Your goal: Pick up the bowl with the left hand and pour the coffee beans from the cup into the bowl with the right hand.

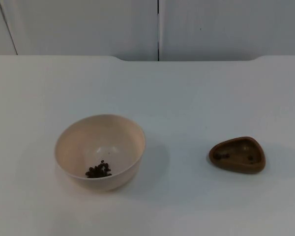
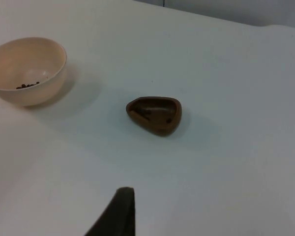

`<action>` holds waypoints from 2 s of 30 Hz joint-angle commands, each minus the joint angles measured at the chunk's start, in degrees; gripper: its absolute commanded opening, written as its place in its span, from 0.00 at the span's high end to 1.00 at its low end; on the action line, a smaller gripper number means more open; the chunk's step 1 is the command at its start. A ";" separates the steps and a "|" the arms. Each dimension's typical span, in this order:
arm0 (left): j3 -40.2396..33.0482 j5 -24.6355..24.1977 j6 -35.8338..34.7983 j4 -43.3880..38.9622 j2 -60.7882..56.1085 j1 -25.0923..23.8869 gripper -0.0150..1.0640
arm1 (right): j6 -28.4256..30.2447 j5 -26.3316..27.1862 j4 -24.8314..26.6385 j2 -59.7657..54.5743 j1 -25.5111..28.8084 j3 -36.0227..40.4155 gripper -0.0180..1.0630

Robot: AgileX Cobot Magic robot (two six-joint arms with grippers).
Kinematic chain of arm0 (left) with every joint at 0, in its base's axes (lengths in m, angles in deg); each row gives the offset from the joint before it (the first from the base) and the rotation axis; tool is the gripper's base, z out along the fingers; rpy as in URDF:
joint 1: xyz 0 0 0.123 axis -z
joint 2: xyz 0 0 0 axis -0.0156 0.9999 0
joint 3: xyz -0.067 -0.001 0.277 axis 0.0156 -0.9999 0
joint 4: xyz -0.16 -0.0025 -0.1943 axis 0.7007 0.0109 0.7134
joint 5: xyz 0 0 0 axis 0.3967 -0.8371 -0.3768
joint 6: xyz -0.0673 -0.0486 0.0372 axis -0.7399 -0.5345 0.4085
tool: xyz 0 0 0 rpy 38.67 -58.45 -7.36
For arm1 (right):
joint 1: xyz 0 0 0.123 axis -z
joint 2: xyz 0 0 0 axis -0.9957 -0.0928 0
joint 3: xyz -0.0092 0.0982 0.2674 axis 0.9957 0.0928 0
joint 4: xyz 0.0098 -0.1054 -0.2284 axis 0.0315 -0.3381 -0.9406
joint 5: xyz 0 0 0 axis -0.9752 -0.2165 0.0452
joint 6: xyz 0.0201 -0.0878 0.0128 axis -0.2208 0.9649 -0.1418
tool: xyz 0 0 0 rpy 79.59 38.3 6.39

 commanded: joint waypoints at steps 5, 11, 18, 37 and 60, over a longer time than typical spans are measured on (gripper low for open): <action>-0.25 0.54 -0.02 0.80 -0.25 -0.12 0.01 | -0.15 0.43 0.00 0.20 0.19 0.10 0.01; -0.25 0.54 -0.02 0.80 -0.25 -0.12 0.01 | -0.15 0.43 0.00 0.20 0.19 0.10 0.01; -0.25 0.54 -0.02 0.80 -0.25 -0.12 0.01 | -0.15 0.54 0.00 0.20 1.10 0.10 0.01; -0.25 0.54 -0.02 0.80 -0.25 -0.12 0.01 | -0.15 0.54 0.39 0.20 16.54 0.10 0.01; -0.25 0.54 -0.02 0.80 -0.25 -0.12 0.01 | -0.15 0.54 0.39 0.20 20.94 0.10 0.01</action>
